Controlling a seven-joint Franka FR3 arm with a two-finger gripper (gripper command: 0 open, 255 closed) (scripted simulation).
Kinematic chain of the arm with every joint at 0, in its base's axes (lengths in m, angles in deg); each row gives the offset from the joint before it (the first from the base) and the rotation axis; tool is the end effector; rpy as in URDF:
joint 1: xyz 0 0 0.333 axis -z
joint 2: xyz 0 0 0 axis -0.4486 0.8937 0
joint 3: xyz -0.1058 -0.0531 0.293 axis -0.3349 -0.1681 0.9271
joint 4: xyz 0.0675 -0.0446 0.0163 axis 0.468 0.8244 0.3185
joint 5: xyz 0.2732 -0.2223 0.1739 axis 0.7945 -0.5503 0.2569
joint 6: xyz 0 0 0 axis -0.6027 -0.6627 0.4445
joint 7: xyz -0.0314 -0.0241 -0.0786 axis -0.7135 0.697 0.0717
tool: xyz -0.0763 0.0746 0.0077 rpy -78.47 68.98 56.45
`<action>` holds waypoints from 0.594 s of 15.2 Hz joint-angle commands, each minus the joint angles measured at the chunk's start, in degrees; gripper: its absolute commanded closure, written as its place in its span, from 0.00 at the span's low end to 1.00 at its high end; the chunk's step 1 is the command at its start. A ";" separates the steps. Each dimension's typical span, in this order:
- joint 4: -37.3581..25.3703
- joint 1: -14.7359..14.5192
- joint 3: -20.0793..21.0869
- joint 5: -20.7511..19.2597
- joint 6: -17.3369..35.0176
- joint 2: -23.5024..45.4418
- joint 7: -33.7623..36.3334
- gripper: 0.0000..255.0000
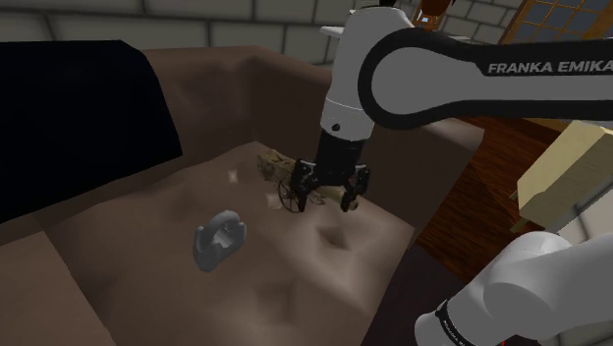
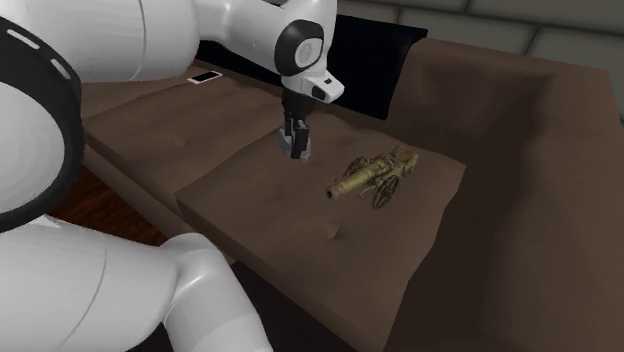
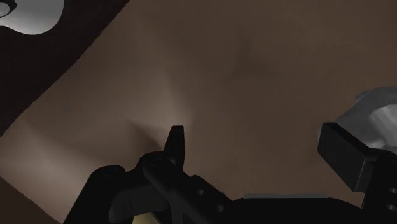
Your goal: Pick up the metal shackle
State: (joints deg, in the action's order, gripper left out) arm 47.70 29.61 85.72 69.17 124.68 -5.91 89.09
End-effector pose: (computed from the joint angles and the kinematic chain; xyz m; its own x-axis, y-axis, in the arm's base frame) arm 0.3559 0.2146 0.4887 0.8800 -0.4436 -0.1696 -0.4580 -0.8872 -0.0553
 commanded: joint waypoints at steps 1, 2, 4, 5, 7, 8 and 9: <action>-1.53 0.88 2.07 1.09 2.23 3.20 5.13 0.00; -2.59 1.32 3.27 1.40 3.53 5.21 7.77 0.00; -4.88 2.25 5.64 1.60 6.18 9.43 13.09 0.00; -6.10 2.70 6.76 1.46 7.53 11.65 15.80 0.00; -8.71 3.48 8.82 0.67 10.24 16.30 21.33 0.00; -10.09 3.79 9.73 0.02 11.59 18.73 24.16 0.00; -11.52 4.03 10.55 -0.80 12.91 21.21 27.03 0.00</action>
State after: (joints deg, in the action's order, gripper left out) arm 37.66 33.33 95.26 69.12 136.01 12.56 112.80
